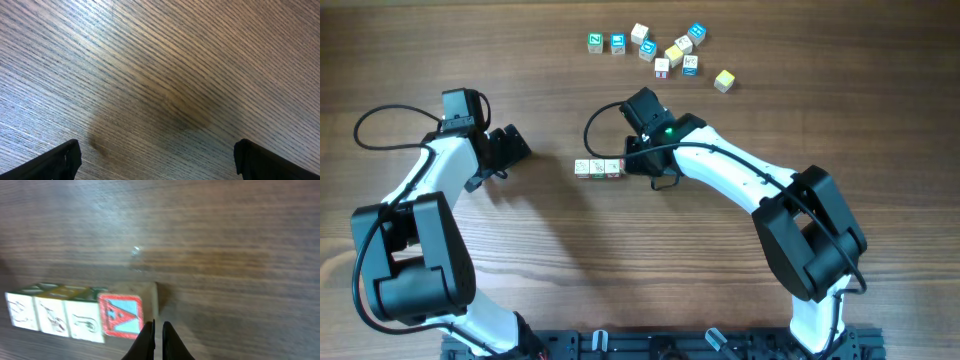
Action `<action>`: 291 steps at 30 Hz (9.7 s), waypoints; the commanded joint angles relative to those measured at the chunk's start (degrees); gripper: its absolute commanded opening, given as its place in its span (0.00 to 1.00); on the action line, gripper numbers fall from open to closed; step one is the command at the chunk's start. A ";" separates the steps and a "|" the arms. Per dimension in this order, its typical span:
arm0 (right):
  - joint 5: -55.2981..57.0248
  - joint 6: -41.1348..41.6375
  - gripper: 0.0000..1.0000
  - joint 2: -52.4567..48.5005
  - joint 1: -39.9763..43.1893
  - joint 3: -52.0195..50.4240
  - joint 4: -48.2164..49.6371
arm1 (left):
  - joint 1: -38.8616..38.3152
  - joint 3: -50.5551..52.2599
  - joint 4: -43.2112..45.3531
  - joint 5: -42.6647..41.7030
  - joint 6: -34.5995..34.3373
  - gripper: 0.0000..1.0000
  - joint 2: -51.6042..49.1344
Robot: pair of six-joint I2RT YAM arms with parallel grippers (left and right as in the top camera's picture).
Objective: Form a horizontal line
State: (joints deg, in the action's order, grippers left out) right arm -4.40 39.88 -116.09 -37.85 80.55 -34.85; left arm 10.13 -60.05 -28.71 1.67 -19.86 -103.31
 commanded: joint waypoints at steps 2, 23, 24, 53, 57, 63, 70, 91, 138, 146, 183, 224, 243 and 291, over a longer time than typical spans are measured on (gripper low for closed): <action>9.44 0.76 0.09 -0.72 0.00 -0.44 1.55 | 0.17 0.20 0.02 0.35 -0.33 1.00 -0.22; 2.89 -11.82 0.15 -15.69 1.97 27.71 -9.03 | 0.17 0.20 0.02 0.35 -0.33 1.00 -0.22; 3.63 -11.85 0.15 -16.68 1.66 27.69 -8.85 | 0.17 0.20 0.00 0.35 -0.33 1.00 -0.22; -2.75 -8.37 0.04 -19.45 1.01 26.73 -13.05 | 0.17 0.20 0.02 0.35 -0.33 1.00 -0.22; -4.72 -8.37 0.04 -19.45 1.01 26.73 -13.57 | 0.17 0.20 0.00 0.35 -0.33 1.00 -0.22; -4.74 -8.37 0.04 -19.45 0.98 26.73 -16.04 | 0.17 0.20 0.02 0.35 -0.33 1.00 -0.22; -6.49 -8.55 0.04 -19.45 0.98 26.73 -16.52 | 0.17 0.20 0.02 0.35 -0.33 1.00 -0.22; 7.41 -5.03 0.19 -19.45 6.29 26.73 -16.24 | 0.17 0.20 0.02 0.35 -0.33 1.00 -0.22; 19.39 -12.85 0.15 -18.05 18.80 26.80 1.38 | 0.17 0.20 0.02 0.35 -0.33 1.00 -0.22; 19.43 -3.21 0.54 -18.08 20.90 26.67 -0.66 | 0.17 0.20 0.02 0.35 -0.33 1.00 -0.22; 10.78 -32.20 0.49 -18.60 28.24 24.90 -1.64 | 0.17 0.20 0.02 0.35 -0.33 1.00 -0.22; -1.62 -8.15 0.26 -2.21 6.32 4.20 -12.26 | 0.17 0.20 0.02 0.35 -0.33 1.00 -0.22; 4.96 -2.19 0.35 -2.58 2.75 4.17 -8.76 | 0.17 0.20 0.00 0.35 -0.33 1.00 -0.20; -1.07 -2.51 0.04 -2.58 8.02 4.17 -13.14 | 0.15 0.20 0.02 0.35 -0.33 1.00 -0.22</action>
State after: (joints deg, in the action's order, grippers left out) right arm -8.51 36.77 -117.54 -29.47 84.88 -47.40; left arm 10.13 -60.05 -28.69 1.67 -19.86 -103.31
